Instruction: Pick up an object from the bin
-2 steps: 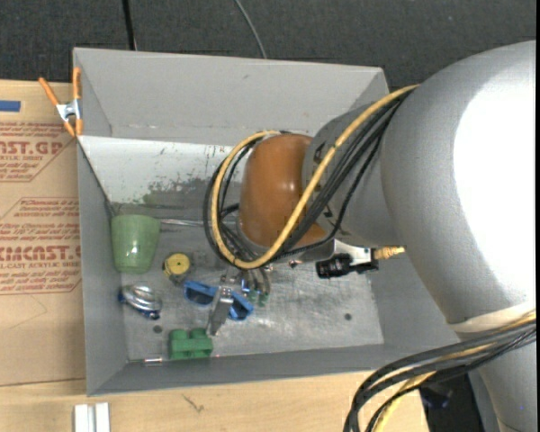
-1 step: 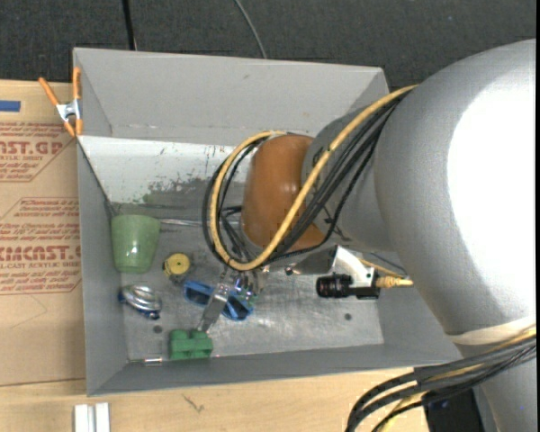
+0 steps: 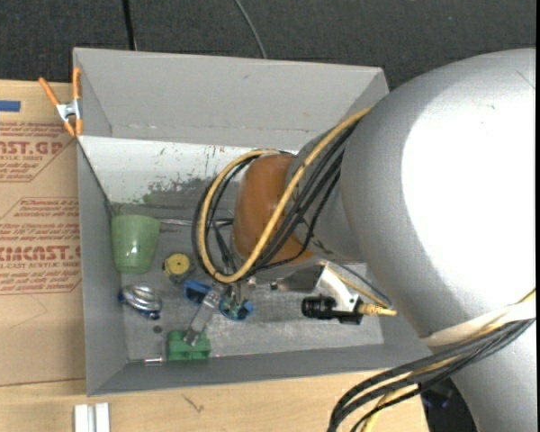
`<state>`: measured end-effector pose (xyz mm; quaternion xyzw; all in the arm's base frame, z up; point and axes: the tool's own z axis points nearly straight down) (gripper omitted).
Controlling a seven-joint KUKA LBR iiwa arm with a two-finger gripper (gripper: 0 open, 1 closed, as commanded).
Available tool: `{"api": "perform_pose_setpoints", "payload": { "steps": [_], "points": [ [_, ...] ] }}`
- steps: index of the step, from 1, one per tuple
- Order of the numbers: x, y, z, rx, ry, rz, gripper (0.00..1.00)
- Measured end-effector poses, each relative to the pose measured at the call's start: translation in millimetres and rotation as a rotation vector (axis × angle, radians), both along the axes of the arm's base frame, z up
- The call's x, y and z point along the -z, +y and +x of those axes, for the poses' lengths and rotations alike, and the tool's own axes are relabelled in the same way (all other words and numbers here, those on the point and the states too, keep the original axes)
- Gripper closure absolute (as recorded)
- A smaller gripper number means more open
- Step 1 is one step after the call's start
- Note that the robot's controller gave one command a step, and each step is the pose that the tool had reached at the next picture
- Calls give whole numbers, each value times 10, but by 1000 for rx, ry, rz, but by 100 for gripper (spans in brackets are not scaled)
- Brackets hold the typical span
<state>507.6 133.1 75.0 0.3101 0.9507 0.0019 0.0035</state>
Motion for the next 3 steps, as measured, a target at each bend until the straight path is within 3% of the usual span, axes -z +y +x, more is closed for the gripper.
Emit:
{"api": "perform_pose_setpoints", "payload": {
  "steps": [1,2,3],
  "points": [
    [-19,3,13,-1,5,0,0],
    [-15,6,20,-1,1,0,100],
    [-758,15,34,-2,2,1,100]
  ]
}}
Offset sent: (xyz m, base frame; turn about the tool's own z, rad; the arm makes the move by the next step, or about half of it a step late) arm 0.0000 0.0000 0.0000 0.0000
